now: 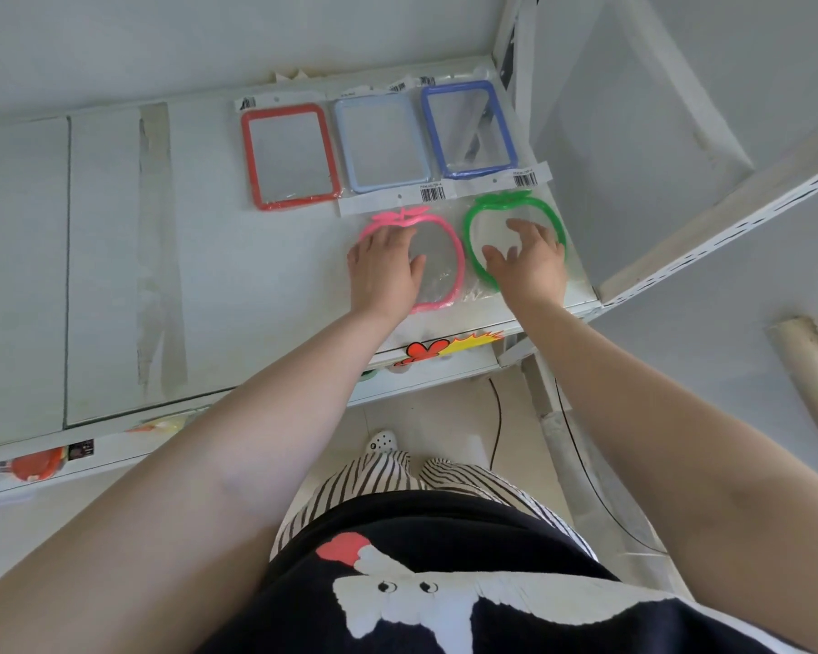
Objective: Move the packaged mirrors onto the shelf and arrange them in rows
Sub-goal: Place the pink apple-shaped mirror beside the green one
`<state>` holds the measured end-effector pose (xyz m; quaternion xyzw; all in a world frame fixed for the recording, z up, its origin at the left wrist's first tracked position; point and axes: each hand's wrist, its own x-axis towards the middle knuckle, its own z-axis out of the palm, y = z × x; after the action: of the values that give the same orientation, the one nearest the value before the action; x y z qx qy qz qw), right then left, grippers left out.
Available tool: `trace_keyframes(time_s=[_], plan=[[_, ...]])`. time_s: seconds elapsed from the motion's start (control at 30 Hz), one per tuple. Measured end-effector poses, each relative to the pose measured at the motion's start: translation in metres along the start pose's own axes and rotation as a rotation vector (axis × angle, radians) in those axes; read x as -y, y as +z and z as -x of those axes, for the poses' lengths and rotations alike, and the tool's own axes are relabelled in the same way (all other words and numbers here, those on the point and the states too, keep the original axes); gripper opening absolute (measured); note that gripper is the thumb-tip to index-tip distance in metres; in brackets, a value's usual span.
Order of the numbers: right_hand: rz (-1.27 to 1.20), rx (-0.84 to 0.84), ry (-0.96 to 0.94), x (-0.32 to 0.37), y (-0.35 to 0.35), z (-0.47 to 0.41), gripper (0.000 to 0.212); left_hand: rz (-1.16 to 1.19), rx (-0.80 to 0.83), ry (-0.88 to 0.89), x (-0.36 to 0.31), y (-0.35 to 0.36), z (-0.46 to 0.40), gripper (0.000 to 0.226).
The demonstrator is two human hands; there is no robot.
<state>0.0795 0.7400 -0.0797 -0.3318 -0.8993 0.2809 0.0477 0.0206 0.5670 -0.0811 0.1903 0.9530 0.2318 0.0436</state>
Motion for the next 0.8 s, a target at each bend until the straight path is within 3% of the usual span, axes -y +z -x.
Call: trace_keyframes(time_s=[0.1,0.4,0.8], plan=[[-0.088,0.109,-0.094,0.016,0.002,0.016,0.045,0.056,-0.002,-0.015,0.008,-0.020,0.010,0.036],[0.067,0.343,-0.486,0.061,0.024,0.099,0.043,-0.037,-0.046,-0.229,0.061,-0.073,0.120,0.044],[0.240,0.502,-0.845,0.146,0.097,0.243,0.043,-0.090,-0.065,-0.468,0.186,-0.121,0.285,0.039]])
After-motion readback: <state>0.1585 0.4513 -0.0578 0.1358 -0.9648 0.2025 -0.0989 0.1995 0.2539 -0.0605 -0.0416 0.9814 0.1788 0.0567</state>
